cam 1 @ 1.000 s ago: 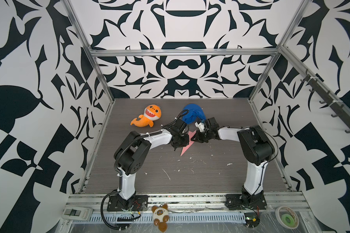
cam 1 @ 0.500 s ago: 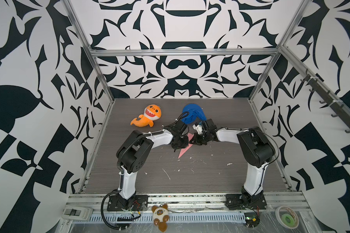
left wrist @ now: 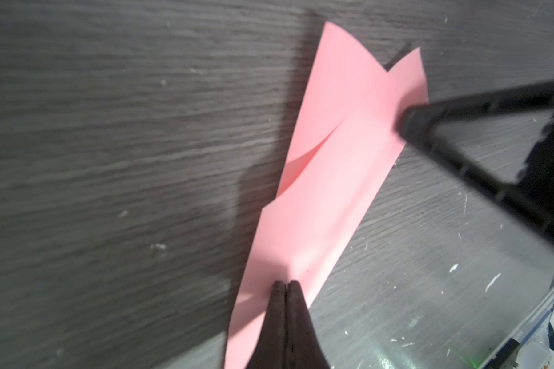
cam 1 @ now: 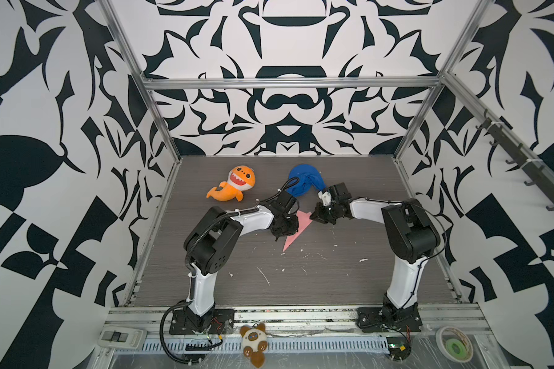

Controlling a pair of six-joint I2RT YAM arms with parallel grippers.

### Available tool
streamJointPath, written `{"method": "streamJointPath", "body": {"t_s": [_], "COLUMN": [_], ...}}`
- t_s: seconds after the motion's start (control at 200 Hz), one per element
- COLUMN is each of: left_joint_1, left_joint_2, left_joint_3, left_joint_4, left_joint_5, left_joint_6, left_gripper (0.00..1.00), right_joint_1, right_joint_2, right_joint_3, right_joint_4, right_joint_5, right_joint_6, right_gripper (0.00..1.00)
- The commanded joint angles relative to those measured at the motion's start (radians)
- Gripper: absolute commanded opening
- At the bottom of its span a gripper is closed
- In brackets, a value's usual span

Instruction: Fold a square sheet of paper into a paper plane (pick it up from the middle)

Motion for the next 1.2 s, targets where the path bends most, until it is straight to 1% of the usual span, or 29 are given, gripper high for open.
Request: {"method": "streamJointPath", "body": {"t_s": [0.0, 0.075, 0.16, 0.31, 0.42, 0.535, 0.605, 0.675, 0.775, 0.81, 0.88, 1.035, 1.075, 1.08, 1.095, 1.195], "left_joint_1": [-0.015, -0.015, -0.014, -0.015, -0.015, -0.014, -0.011, -0.004, 0.02, 0.031, 0.056, 0.138, 0.154, 0.158, 0.163, 0.207], "left_joint_2": [0.036, 0.035, 0.032, 0.026, -0.014, -0.097, -0.159, -0.223, -0.313, -0.341, -0.393, -0.488, -0.513, -0.517, -0.525, -0.588], "left_joint_3": [-0.05, -0.052, -0.052, -0.041, -0.028, -0.027, -0.04, -0.069, -0.128, -0.153, -0.198, -0.282, -0.303, -0.306, -0.313, -0.366], "left_joint_4": [-0.097, -0.096, -0.093, -0.088, -0.07, -0.015, 0.026, 0.056, 0.08, 0.082, 0.074, 0.034, 0.028, 0.028, 0.025, 0.016], "left_joint_5": [-0.024, -0.023, -0.023, -0.017, -0.005, 0.016, 0.009, -0.024, -0.095, -0.129, -0.191, -0.258, -0.276, -0.278, -0.283, -0.327], "left_joint_6": [0.004, 0.003, 0.003, 0.004, 0.008, 0.006, 0.006, 0.006, 0.007, 0.008, 0.017, 0.002, -0.002, -0.002, -0.002, -0.008], "left_gripper": [0.0, 0.0, 0.0, 0.0, 0.01, 0.21, 0.38, 0.5, 0.63, 0.67, 0.72, 0.82, 0.84, 0.86, 0.89, 0.97], "right_joint_1": [-0.047, -0.049, -0.05, -0.03, -0.001, 0.017, 0.027, 0.048, 0.083, 0.097, 0.132, 0.223, 0.252, 0.257, 0.269, 0.337], "right_joint_2": [0.015, 0.01, -0.009, -0.084, -0.133, -0.184, -0.213, -0.236, -0.267, -0.277, -0.282, -0.262, -0.253, -0.251, -0.247, -0.233], "right_joint_3": [0.044, 0.052, 0.053, 0.03, 0.017, -0.014, -0.02, -0.018, -0.015, -0.014, 0.003, 0.064, 0.083, 0.086, 0.095, 0.138], "right_joint_4": [-0.117, -0.135, -0.139, -0.075, -0.063, -0.056, -0.076, -0.112, -0.162, -0.175, -0.206, -0.278, -0.3, -0.305, -0.318, -0.381], "right_joint_5": [0.197, 0.218, 0.213, 0.118, 0.081, 0.084, 0.115, 0.169, 0.256, 0.281, 0.316, 0.387, 0.425, 0.429, 0.452, 0.568], "right_joint_6": [0.022, 0.019, 0.01, -0.028, -0.059, -0.069, -0.084, -0.095, -0.083, -0.075, -0.064, -0.023, -0.008, -0.007, -0.001, 0.049], "right_gripper": [0.04, 0.04, 0.04, 0.04, 0.05, 0.07, 0.09, 0.12, 0.2, 0.22, 0.28, 0.32, 0.35, 0.36, 0.38, 0.46]}}
